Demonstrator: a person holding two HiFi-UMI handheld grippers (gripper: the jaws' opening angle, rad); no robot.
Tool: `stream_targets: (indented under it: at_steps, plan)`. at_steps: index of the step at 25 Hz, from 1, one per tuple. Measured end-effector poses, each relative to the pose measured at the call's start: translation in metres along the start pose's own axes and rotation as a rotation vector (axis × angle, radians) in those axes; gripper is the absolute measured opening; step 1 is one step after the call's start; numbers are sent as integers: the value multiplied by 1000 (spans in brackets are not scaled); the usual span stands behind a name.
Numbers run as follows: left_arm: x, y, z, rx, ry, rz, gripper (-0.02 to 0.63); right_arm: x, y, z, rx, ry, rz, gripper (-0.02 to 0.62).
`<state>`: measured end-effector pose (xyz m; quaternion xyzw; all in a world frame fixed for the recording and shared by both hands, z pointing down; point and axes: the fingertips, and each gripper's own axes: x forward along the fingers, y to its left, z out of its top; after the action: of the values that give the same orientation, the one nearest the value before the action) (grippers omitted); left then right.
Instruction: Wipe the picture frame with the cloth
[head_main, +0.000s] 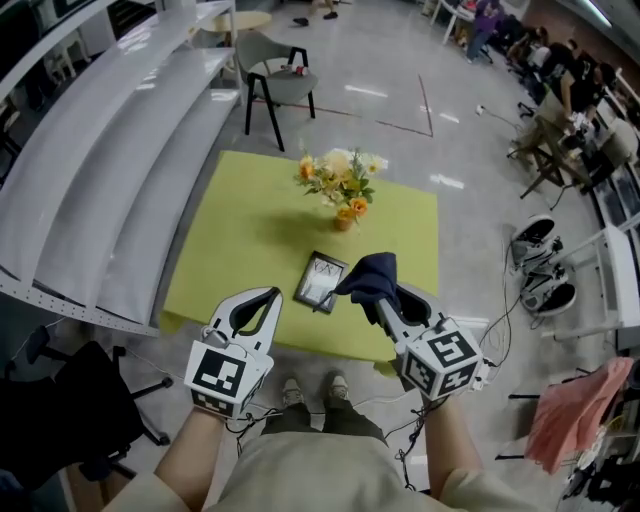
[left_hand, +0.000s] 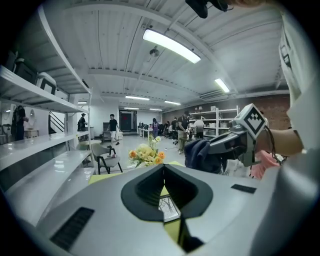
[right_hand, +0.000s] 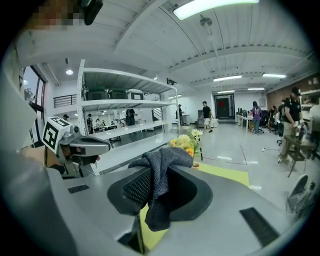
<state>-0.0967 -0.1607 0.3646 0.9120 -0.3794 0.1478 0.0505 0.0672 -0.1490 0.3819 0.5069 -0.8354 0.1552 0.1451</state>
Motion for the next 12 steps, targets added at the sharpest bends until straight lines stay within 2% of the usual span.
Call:
stream_targets:
  at_steps: [6,12]
  plan:
    - [52,14,-35,-46,82,3,8,67,-30,-21,-3,80,72,94]
    - [100,27,-86,-88,182,9,8,129,-45,-56,-10,141,75,94]
